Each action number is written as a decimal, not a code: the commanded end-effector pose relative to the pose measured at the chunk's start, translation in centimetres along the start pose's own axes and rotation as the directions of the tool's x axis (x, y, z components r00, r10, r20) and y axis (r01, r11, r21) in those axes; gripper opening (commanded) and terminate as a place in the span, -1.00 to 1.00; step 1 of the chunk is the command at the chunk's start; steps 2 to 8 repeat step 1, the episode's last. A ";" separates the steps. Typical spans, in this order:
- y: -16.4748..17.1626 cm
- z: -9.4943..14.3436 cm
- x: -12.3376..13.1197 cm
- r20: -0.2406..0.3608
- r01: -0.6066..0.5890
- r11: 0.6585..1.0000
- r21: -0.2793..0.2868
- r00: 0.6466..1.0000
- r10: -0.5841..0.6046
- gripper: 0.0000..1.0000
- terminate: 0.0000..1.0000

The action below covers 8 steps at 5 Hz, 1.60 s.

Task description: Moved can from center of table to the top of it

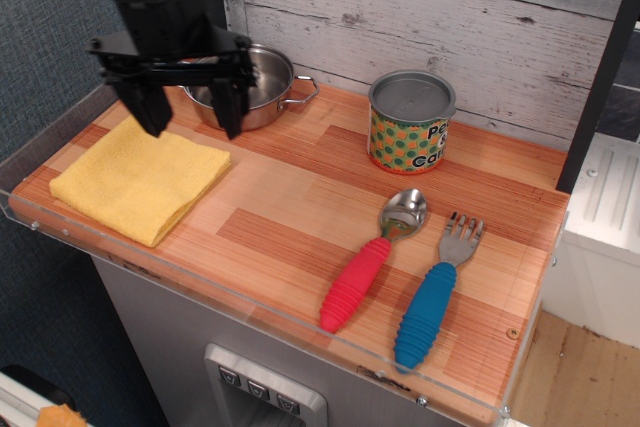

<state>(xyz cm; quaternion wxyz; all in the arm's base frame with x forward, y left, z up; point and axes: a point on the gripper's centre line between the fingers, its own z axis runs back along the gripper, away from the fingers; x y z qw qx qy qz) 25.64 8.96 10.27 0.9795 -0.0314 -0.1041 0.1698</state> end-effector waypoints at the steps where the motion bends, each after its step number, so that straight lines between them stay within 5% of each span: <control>1: -0.1 1.5 0.2 0.036 -0.008 1.000 0.004 0.999 0.008 1.00 1.00; 8: -0.1 1.5 0.2 0.036 -0.008 1.000 0.004 0.999 0.008 1.00 1.00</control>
